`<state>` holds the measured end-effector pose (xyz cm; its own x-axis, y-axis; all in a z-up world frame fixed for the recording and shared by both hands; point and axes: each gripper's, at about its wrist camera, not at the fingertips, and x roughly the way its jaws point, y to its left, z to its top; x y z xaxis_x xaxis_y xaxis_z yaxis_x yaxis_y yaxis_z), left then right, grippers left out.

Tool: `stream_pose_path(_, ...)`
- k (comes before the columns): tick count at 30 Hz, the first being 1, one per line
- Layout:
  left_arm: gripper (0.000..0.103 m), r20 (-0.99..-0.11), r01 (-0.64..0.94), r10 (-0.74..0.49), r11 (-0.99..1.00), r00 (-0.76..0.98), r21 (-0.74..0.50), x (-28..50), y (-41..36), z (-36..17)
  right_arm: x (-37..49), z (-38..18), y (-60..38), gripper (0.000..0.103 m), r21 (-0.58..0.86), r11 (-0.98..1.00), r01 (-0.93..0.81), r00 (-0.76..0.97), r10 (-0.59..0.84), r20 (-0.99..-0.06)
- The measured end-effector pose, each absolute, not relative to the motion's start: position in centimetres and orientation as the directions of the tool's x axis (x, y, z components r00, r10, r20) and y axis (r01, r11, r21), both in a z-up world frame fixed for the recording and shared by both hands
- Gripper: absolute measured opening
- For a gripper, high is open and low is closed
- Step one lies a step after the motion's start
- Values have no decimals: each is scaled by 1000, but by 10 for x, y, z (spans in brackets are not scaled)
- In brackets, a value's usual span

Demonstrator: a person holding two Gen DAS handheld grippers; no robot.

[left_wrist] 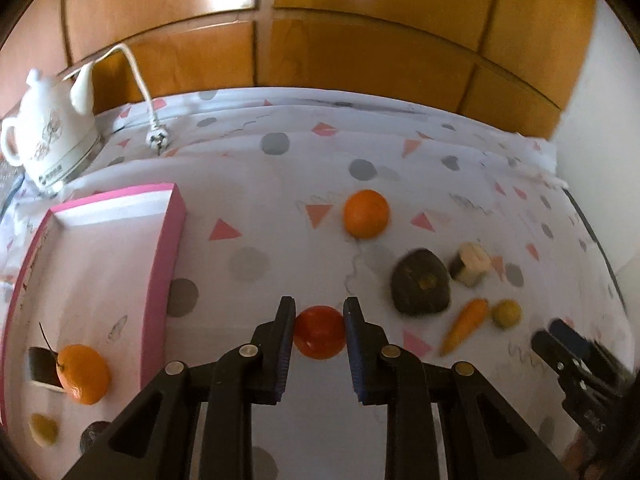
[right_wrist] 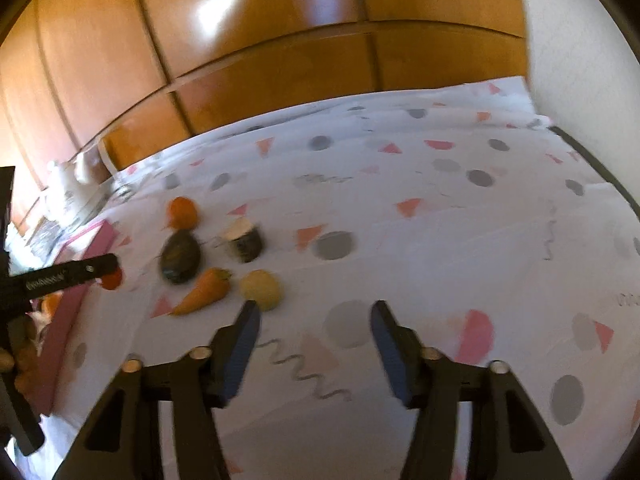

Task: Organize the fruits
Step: 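Carry the tomato to the tray with the left tool while the right tool grasps the carrot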

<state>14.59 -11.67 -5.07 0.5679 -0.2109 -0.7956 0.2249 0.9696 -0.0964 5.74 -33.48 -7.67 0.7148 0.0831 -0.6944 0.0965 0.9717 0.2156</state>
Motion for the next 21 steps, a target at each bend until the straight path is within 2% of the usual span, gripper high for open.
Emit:
stream_pose_path(1, 25, -796, 233, -212, 968, 568, -92, 144, -118, -50, 57, -76, -331, 48, 220, 972, 80, 713, 99, -694)
stream_pose_path(4, 24, -800, 241, -220, 965, 558, -98, 147, -120, -47, 60, -76, -316, 31, 250, 968, 10, 693, 174, -700)
stream_pose_path(8, 24, -765, 264, -220, 962, 605, -68, 160, -120, -30, 74, -86, -301, 31, 313, 949, -32, 654, 257, -712)
stream_pose_path(14, 24, -716, 249, -232, 965, 658, -84, 173, -107, 18, 100, -92, -300, 31, 415, 909, 27, 648, 300, -700)
stream_pose_path(21, 24, -678, 231, -232, 968, 698, -94, 157, -80, 69, 120, -92, -297, 31, 412, 908, 76, 660, 264, -703)
